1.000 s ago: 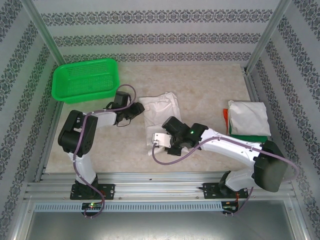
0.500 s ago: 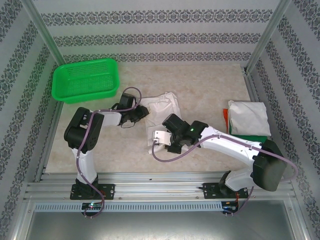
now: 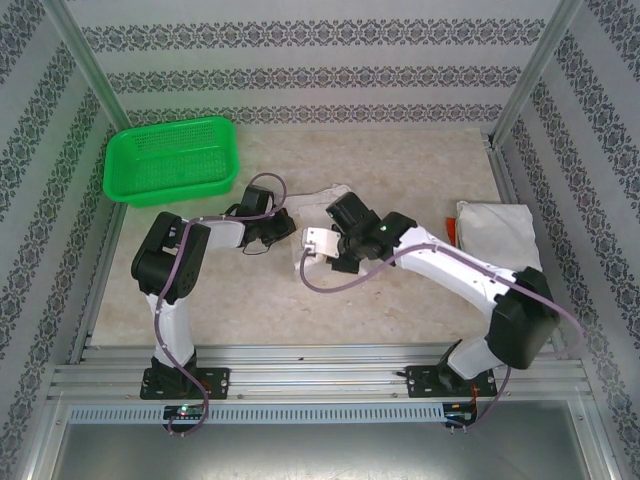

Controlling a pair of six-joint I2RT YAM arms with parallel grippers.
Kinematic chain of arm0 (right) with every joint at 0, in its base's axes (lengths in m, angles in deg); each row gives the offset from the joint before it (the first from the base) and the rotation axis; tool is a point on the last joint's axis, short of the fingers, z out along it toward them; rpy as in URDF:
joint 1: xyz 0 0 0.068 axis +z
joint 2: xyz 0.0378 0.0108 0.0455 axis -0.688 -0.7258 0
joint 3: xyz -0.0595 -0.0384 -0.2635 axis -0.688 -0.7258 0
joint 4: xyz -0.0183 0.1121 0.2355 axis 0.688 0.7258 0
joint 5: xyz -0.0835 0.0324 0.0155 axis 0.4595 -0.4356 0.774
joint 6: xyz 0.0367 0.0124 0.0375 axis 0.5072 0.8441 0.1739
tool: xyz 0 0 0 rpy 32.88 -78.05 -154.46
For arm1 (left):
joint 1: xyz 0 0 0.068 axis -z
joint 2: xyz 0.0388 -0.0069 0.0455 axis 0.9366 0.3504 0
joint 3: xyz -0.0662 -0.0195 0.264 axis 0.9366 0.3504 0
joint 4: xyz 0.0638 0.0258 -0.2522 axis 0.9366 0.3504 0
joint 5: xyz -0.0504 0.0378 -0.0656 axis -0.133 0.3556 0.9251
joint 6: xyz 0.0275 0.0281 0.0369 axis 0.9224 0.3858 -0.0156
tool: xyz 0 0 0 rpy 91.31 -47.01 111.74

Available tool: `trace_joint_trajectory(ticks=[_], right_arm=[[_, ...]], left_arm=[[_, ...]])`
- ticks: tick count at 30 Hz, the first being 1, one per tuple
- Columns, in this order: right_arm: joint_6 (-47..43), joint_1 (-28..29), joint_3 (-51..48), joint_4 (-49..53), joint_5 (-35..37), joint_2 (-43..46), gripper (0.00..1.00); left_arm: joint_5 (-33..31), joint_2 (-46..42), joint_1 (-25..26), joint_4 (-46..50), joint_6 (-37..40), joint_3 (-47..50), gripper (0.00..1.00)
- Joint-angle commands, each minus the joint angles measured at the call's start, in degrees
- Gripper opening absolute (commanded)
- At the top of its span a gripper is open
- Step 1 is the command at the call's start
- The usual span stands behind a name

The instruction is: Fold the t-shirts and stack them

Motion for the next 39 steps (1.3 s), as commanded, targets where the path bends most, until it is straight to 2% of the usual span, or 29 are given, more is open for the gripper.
trace_joint_trajectory(ticks=[1, 11, 25, 39], right_arm=[[-4.7, -2.7, 4.9, -1.2, 1.7, -4.1, 0.00], [-9.5, -8.8, 18.8, -2.9, -1.9, -16.7, 0.00], [-14.0, -11.3, 36.6, -1.5, -0.7, -31.3, 0.00], [-13.6, -12.4, 40.5, -13.2, 4.2, -38.4, 0.00]], left_arm=[[-0.8, 2.6, -1.2, 7.4, 3.5, 0.3, 0.00], [4.5, 6.8, -3.9, 5.3, 3.1, 0.0, 0.00], [5.6, 10.2, -5.3, 8.7, 5.2, -2.7, 0.00], [7.6, 11.4, -6.3, 7.7, 5.1, -2.8, 0.00]])
